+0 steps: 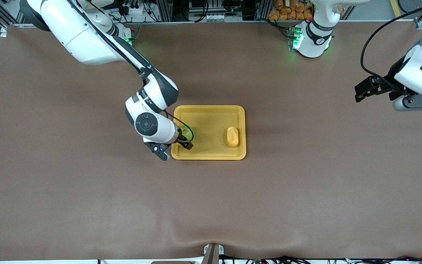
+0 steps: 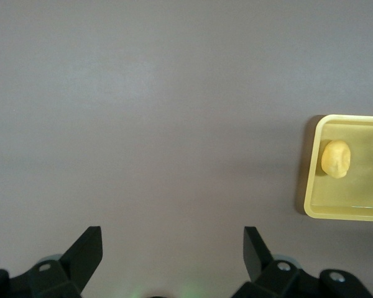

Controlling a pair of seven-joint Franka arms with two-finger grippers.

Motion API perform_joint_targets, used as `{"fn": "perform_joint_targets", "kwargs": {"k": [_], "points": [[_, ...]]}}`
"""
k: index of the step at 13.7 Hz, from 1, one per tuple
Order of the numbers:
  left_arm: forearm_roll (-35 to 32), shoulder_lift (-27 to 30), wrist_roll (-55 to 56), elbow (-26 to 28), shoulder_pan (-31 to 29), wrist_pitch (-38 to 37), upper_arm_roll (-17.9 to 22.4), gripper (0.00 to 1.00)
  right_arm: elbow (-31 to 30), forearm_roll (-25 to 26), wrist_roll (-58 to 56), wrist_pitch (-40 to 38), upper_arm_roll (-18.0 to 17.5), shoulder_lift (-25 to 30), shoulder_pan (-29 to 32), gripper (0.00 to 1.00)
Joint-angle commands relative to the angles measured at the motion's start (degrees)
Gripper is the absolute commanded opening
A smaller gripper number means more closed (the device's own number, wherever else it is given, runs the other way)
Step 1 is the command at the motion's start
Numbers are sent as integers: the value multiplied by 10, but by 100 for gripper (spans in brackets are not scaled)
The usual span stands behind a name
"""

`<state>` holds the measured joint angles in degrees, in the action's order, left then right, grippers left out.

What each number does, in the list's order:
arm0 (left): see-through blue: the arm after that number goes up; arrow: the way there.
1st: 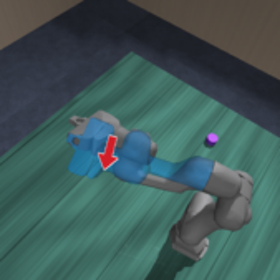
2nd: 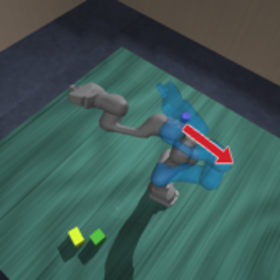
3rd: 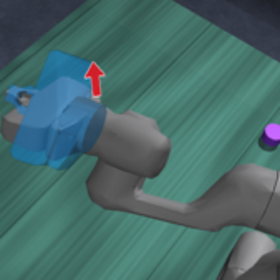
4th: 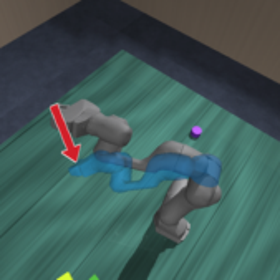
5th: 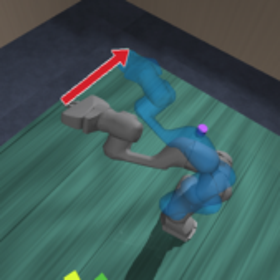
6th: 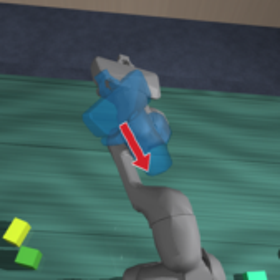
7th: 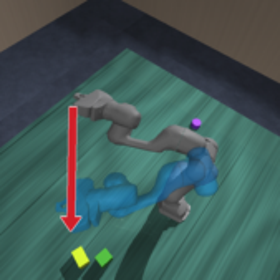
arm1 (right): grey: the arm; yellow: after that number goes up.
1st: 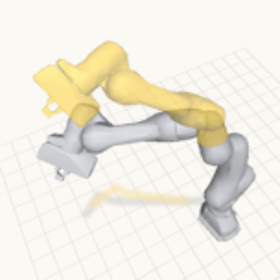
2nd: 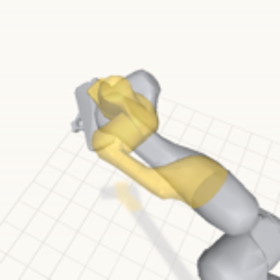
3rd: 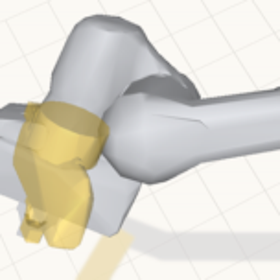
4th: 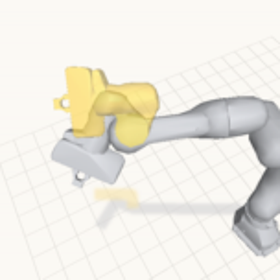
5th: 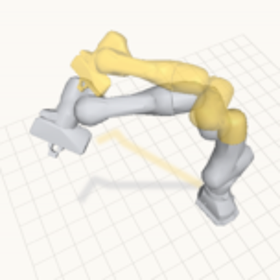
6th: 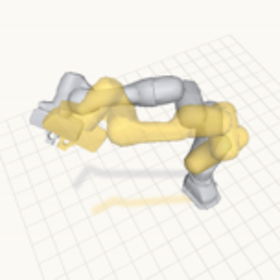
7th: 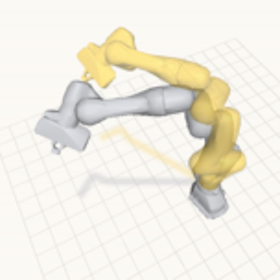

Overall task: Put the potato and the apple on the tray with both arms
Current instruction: 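Carry the apple onto the tray while the left gripper withdraws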

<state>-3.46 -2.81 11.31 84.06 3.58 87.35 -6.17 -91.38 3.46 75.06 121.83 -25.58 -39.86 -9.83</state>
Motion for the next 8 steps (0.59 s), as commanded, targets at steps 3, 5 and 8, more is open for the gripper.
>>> {"fn": "perform_joint_targets", "kwargs": {"k": [3, 5, 8], "points": [[12, 25, -9, -3, -1, -24, 1, 100, 63, 13, -20, -80, -6, 4, 29, 100], [11, 38, -12, -1, -6, -29, 5, 100, 82, 14, -16, -113, -5, 7, 39, 100], [11, 62, -23, 28, -8, -29, 20, 100, 113, 15, 9, -179, -3, 20, 60, 100]]}}
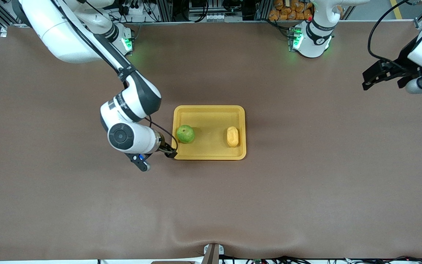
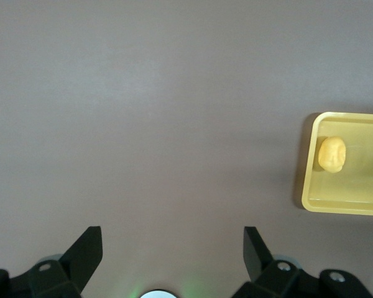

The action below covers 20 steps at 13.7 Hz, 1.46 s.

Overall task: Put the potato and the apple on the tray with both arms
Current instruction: 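Open the right gripper and withdraw it from the tray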

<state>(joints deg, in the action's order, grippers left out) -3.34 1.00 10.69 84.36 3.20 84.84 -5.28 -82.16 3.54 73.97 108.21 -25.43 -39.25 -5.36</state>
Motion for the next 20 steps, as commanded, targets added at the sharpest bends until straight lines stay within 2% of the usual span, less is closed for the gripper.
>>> {"fn": "perform_joint_targets", "kwargs": {"k": [1, 3, 6, 8, 11, 15, 20], "points": [[9, 32, -20, 34, -1, -4, 21, 100, 28, 22, 19, -62, -3, 21, 16, 100], [10, 46, -46, 53, -1, -4, 32, 100, 34, 50, 14, -99, -7, 41, 19, 100], [10, 66, -48, 73, -3, -4, 35, 100, 45, 49, -2, -135, -17, 58, 47, 100], [9, 69, -48, 74, -7, -5, 34, 100, 81, 47, -41, -155, -18, 62, 53, 100], [9, 72, -48, 71, -11, -6, 31, 100, 132, 45, -142, -251, -16, 62, 70, 100], [10, 73, -48, 68, -10, -6, 29, 100, 191, 52, -233, -337, -9, 63, 81, 100], [10, 71, -45, 66, -10, 8, 29, 100, 216, 58, -342, -375, 41, 102, 74, 100]]}}
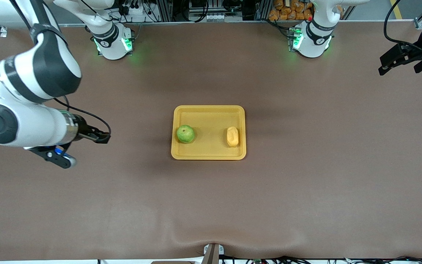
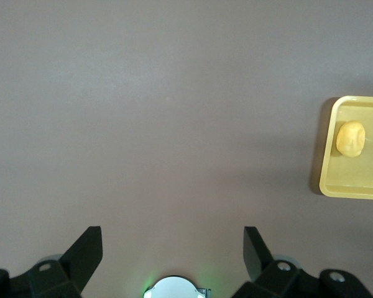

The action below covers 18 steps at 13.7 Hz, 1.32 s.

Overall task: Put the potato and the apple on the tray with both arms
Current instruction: 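Open the right gripper and withdraw it from the tray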

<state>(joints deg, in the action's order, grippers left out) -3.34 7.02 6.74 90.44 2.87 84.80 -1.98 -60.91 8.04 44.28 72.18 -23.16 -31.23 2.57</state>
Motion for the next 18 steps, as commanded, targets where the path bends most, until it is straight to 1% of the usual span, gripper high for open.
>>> {"fn": "perform_joint_targets", "kwargs": {"k": [1, 2, 5, 8, 9, 12, 15, 18], "points": [[10, 11, -2, 5, -8, 7, -4, 100, 4, 10, -79, -20, 38, 34, -8, 100], [11, 11, -2, 6, -8, 7, -4, 100, 4, 5, -120, -23, 63, 48, -12, 100], [11, 11, -1, 6, -8, 8, -4, 100, 3, -3, -234, -32, 115, 90, -20, 100], [10, 11, 1, 8, -8, 7, -4, 100, -2, -49, -291, -40, 181, 125, -29, 100], [10, 11, 2, 8, -8, 7, -4, 100, -4, -58, -305, -39, 196, 137, -33, 100], [10, 11, 2, 9, -8, 7, -4, 100, -13, -61, -339, -39, 213, 167, -33, 100], [10, 10, 3, 9, -5, 7, -4, 100, -71, -62, -356, -25, 219, 218, -30, 100], [9, 9, 3, 10, -2, 7, -5, 100, -114, -64, -394, -7, 244, 252, -32, 100]]}}
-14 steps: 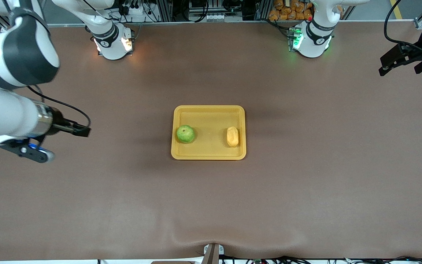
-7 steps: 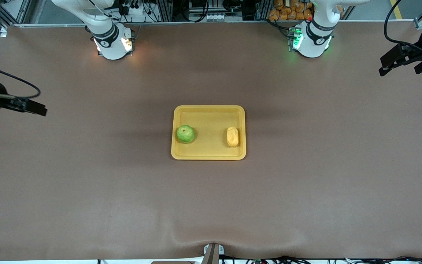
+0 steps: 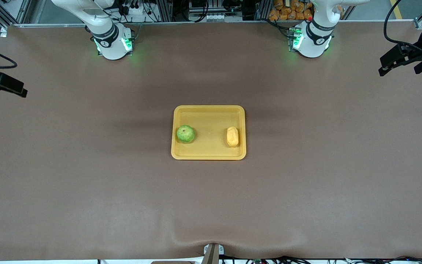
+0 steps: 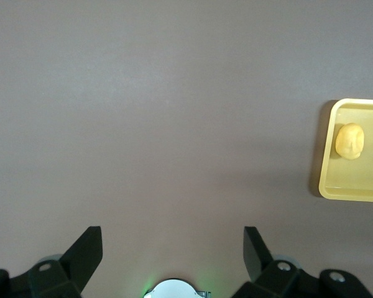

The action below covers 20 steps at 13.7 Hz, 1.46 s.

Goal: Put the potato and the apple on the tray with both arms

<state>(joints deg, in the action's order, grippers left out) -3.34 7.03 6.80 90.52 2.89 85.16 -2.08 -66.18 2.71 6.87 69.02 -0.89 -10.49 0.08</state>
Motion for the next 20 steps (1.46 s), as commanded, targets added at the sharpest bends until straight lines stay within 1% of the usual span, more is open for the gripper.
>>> {"fn": "perform_joint_targets", "kwargs": {"k": [1, 3, 5, 12, 14, 16, 18, 20], "points": [[6, 7, 2, 9, -3, 4, -6, 100, -82, -10, -20, 35, 21, 56, -7, 100], [6, 9, 1, 10, -5, 4, -7, 100, -128, -10, -26, 61, 27, 84, -7, 100], [6, 11, 1, 9, -5, 1, -7, 100, -166, -10, -90, 94, 44, 107, -8, 100], [6, 7, 0, 5, -3, 1, -7, 100, -177, -10, -106, 80, 48, 117, -12, 100], [5, 4, -4, 3, -4, 1, -7, 100, -199, -10, -107, 95, 48, 133, -11, 100], [3, 4, -7, 1, -3, 1, -7, 100, -205, -10, -113, 102, 49, 136, -10, 100], [2, -8, -6, -17, -3, 1, -7, 100, -204, -10, -127, 103, 49, 135, -8, 100], [1, -11, -6, -24, -2, 0, -8, 100, -202, -10, -152, 103, 55, 134, -9, 100]]}}
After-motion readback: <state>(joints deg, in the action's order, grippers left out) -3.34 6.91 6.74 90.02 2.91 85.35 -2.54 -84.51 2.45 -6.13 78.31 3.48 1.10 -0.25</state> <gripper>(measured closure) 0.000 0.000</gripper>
